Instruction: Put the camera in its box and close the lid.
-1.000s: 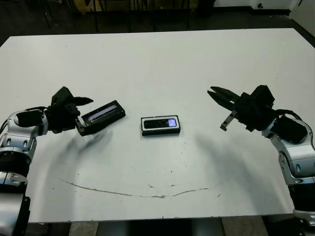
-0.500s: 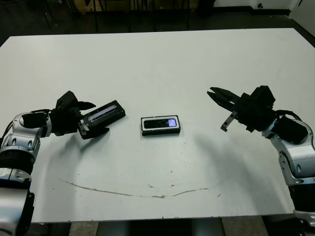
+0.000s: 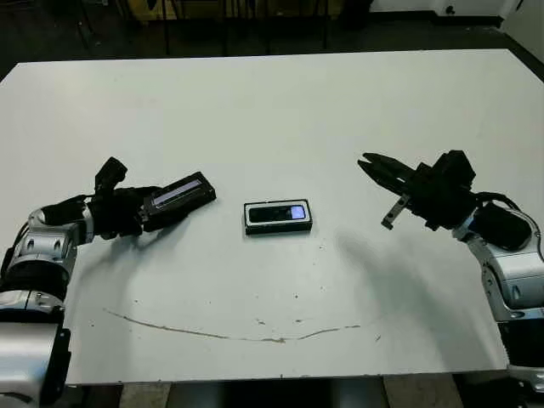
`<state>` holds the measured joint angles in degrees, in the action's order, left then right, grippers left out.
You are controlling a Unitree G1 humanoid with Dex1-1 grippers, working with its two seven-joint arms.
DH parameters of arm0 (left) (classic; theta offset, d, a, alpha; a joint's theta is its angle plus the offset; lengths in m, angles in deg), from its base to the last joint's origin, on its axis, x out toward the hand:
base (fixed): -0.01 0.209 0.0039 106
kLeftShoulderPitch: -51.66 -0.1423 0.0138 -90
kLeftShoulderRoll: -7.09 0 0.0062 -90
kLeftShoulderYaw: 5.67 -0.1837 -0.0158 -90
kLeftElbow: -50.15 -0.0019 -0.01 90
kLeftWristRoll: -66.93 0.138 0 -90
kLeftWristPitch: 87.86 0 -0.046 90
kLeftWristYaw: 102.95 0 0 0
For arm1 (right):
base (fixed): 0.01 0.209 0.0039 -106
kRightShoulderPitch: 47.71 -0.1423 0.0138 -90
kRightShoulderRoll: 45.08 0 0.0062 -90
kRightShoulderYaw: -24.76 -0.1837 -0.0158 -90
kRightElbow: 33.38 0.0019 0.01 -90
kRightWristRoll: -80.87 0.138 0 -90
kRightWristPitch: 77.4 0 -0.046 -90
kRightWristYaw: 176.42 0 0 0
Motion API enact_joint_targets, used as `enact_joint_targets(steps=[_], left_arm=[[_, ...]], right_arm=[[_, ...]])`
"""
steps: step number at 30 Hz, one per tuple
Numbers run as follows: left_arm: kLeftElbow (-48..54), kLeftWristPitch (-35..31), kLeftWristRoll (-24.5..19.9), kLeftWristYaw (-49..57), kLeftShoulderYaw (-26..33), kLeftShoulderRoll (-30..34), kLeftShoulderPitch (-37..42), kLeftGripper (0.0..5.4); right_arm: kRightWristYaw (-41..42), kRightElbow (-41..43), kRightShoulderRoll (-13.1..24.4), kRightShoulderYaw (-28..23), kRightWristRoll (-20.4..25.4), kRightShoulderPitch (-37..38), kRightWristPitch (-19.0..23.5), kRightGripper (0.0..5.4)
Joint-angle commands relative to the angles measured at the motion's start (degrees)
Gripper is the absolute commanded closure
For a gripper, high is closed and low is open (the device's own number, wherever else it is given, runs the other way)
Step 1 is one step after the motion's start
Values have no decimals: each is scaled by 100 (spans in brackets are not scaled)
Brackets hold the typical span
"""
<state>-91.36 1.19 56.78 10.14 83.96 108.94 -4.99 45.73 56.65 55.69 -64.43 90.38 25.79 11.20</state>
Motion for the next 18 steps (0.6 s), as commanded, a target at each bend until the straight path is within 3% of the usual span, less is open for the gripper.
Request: enact_joint_targets(steps=[1,9,18], left_arm=[[10,-299,-46,-373,-22,56,-60,259],[533,-522,-210,-587,119,70,-178,259],[2087,-894,-668,-715,152,90,-366,259]], right_arm=[[12,-56,112,-29,-27,81,24,540],[-24,-37,104,-12,-12,80,157,540],[-123,-10,93,1,-86,112,234,540]])
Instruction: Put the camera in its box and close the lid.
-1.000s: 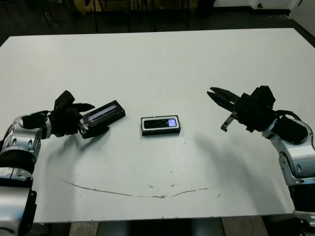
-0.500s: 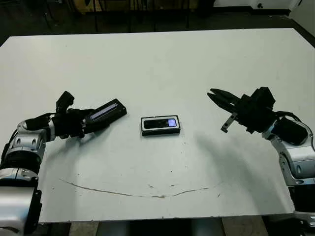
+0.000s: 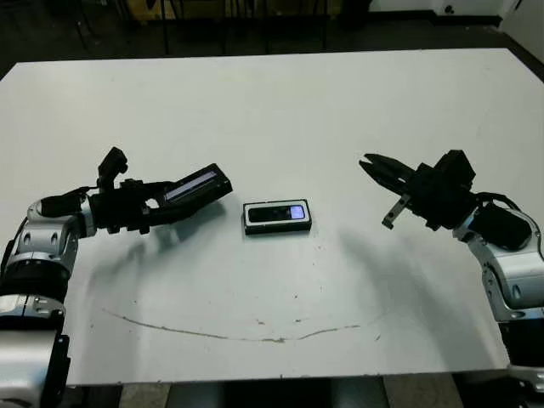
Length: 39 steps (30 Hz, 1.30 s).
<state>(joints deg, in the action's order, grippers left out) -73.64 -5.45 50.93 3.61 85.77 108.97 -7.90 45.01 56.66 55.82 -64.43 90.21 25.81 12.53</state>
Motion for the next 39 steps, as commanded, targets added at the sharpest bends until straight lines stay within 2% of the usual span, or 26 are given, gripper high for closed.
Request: enact_joint_targets(steps=[1,6,12,16,20,29,34,39], left_arm=[[407,-316,-134,-76,-41,69,-53,259],[565,-556,-173,-33,-184,15,72,259],[217,-742,-110,-150,-419,-106,350,259],[-161,-625,30,-212,-631,-205,586,259],[-608,-366,201,-265,-773,-364,812,259],[-1222,20,567,-337,-1006,-610,1087,259],[-1440,-22,722,-457,-1128,-694,1239,259],[-1687,-65,852,-598,-1220,-793,1389,259]], right_arm=[[-49,-29,73,1,-59,109,93,540],[-59,-7,80,-2,-44,146,121,540],[-29,-96,102,-12,-53,147,14,540],[-18,-131,98,-9,-49,143,-28,540],[-7,-97,95,-18,15,150,113,540],[100,-259,86,-34,68,144,-77,540],[126,-319,79,-21,77,106,-117,540],[127,-485,30,-20,68,88,-346,540]])
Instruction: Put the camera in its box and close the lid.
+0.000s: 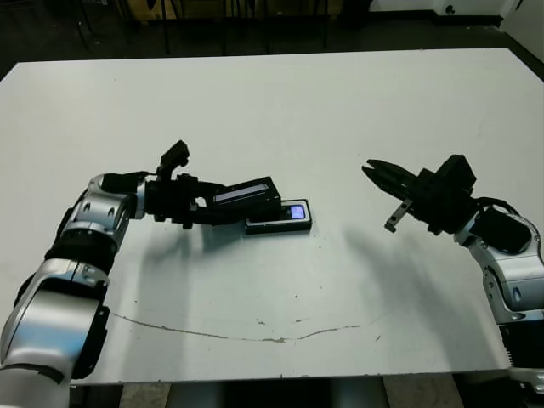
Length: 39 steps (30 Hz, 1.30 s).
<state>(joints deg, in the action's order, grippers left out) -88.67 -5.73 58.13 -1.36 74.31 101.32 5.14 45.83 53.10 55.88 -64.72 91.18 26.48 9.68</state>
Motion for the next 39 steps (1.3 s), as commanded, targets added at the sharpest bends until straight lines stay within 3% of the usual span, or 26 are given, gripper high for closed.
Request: enact_joint_targets(steps=[1,8,21,39], left_arm=[[-208,14,175,-130,-113,-42,97,259],[-345,-11,347,-355,-297,-145,183,259],[-453,43,293,-688,-336,-321,213,259],[-1143,466,822,-170,-571,-864,313,259]], right_arm=[[53,-140,20,12,-9,18,-48,540],[38,12,61,24,33,45,295,540],[-1,59,80,9,-27,75,259,540],[42,128,94,-35,47,102,462,540]])
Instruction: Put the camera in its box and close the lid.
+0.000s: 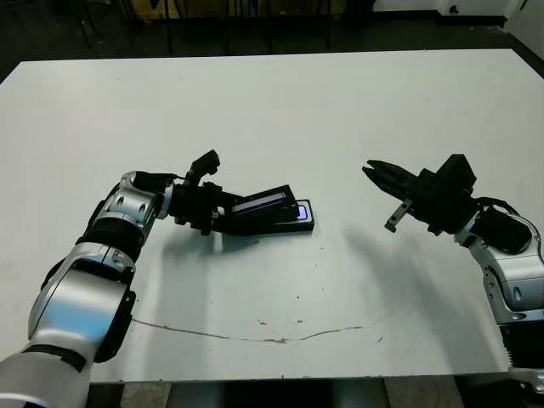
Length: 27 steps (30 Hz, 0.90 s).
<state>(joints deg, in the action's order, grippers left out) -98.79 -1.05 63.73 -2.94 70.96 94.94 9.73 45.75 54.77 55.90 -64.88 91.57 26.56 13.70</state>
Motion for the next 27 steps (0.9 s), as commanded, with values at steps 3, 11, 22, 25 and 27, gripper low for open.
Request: enact_joint_targets(steps=[3,11,22,25,27], left_arm=[[-111,33,323,26,-270,-269,-148,259],[-35,120,303,-52,-252,-379,-112,259],[125,-120,689,133,-561,-476,249,259],[138,-79,900,283,-729,-497,371,259],[20,-29,995,345,-808,-554,452,259]], right_arm=[[65,-65,83,-27,8,92,21,540],[91,-91,51,-37,39,98,35,540],[95,-83,49,-33,56,101,84,540],[75,-104,33,-28,16,103,-39,540],[71,-116,18,-28,28,100,-27,540]])
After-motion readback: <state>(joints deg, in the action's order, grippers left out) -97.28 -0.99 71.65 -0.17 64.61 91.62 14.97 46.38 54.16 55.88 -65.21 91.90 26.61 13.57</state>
